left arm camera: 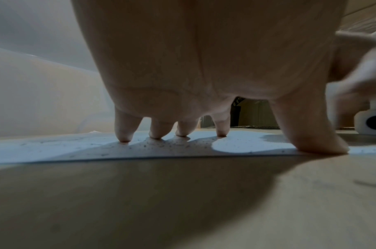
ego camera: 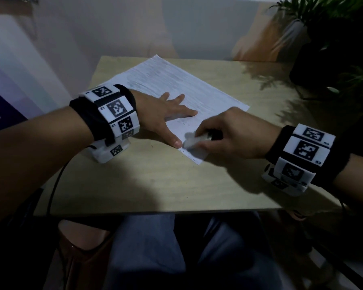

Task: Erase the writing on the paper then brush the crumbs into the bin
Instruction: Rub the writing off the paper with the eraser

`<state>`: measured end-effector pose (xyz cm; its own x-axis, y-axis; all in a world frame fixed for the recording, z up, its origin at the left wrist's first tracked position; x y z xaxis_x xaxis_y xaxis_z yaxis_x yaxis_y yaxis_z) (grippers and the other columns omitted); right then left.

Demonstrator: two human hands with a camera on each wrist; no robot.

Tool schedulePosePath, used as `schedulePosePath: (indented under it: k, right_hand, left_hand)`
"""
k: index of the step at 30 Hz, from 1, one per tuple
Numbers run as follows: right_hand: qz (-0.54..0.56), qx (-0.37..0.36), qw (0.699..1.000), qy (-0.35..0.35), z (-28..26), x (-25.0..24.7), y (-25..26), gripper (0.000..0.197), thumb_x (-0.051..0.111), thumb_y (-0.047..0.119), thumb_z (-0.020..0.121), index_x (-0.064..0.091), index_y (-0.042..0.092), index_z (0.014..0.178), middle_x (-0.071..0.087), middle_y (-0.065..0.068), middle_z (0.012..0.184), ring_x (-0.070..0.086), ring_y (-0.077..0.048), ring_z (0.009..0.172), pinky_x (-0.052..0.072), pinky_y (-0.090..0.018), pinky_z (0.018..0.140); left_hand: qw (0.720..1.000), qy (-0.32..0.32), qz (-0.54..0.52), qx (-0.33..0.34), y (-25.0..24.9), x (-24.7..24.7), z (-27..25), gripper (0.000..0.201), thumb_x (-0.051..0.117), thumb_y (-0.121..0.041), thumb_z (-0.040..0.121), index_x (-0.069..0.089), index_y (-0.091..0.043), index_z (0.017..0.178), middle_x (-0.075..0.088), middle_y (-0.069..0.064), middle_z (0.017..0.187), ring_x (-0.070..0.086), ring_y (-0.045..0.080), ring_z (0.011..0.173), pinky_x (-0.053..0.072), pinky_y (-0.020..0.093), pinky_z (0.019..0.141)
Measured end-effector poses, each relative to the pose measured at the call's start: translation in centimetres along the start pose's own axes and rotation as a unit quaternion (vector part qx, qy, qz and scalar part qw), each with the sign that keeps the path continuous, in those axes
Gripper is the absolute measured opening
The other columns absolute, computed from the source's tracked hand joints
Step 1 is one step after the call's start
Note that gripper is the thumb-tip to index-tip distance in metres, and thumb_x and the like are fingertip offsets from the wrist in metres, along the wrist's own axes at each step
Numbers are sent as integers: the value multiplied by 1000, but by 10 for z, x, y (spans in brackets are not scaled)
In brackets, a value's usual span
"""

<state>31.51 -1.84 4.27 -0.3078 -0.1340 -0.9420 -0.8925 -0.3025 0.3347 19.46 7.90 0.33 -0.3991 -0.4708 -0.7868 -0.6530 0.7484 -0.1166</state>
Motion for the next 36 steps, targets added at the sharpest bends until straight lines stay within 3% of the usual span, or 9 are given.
schedulePosePath:
  k: [2,7,10,15,19,23,27,32,36]
  right_hand:
    - [4,14,1000,4,1,-1,-1,37,58,54,88,74,25,104,63,14,74,56,-1,68,42,-18,66]
    - [-37,29,998,-49,0,-9,-7,57,40,65,78,72,24,100,68,5,79,57,-17,72,52,-39,72]
    - [6,6,1000,-14,-2,-3,0,37,57,50,86,73,22,105,69,7,82,59,-13,74,49,-33,73]
    - [-47,52,995,-76,-2,-13,-16,46,46,59,81,70,22,95,60,7,72,57,-21,72,49,-37,68]
    - [11,24,999,-19,-3,-3,-10,25,65,46,88,72,25,98,63,12,74,55,-5,67,41,-21,63]
    - [-57,56,993,-91,-1,-13,-20,27,61,48,87,67,22,91,60,7,73,58,-21,72,42,-33,63]
    - [21,17,1000,-2,-6,0,-6,25,67,48,85,65,23,90,62,9,72,55,-6,65,43,-24,60]
    - [-50,68,992,-89,-1,-14,-23,37,52,56,79,63,21,87,60,7,70,56,-18,68,43,-34,61]
    - [36,32,999,7,-5,0,-12,25,70,46,85,65,22,90,62,9,72,56,-6,66,44,-26,61]
  left_hand:
    - [1000,-1,3,-2,-1,-1,0,105,61,-76,79,-8,-56,155,-30,-9,165,-24,26,154,-2,59,125]
    - [1000,-14,-3,-6,-2,-1,-2,104,62,-74,80,-7,-56,155,-28,-9,166,-22,25,155,-1,57,125]
    - [1000,-13,-2,-8,-1,-1,-1,105,61,-77,79,-8,-56,155,-28,-9,166,-22,25,154,-1,57,125]
    - [1000,-15,-12,-13,0,-1,-1,106,61,-77,78,-8,-56,156,-27,-8,167,-21,27,155,-2,57,125]
    - [1000,-17,-12,-17,0,-2,-1,105,61,-76,80,-8,-55,156,-27,-9,167,-20,26,155,-1,56,125]
    - [999,-19,-18,-26,1,-2,-2,105,60,-75,80,-8,-54,156,-27,-7,167,-20,29,155,-1,56,125]
    - [999,-18,-20,-25,1,-3,-3,105,61,-75,80,-8,-53,156,-27,-6,167,-20,29,155,-1,55,125]
    - [999,-17,-19,-28,1,-2,-4,104,61,-74,81,-8,-53,156,-27,-8,167,-20,28,155,0,55,125]
    - [999,-18,-15,-27,0,-3,-4,105,61,-75,81,-8,-53,156,-27,-7,167,-20,28,155,-1,55,124]
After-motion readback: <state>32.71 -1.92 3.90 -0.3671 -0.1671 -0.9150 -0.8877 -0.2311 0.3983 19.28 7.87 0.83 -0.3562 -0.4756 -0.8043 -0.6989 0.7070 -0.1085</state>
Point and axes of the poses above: each hand's wrist, its own z-axis towards the middle knuckle, its own x-axis out of the palm, y = z × x, the point moved 7 cm from there along z, towards the middle knuckle
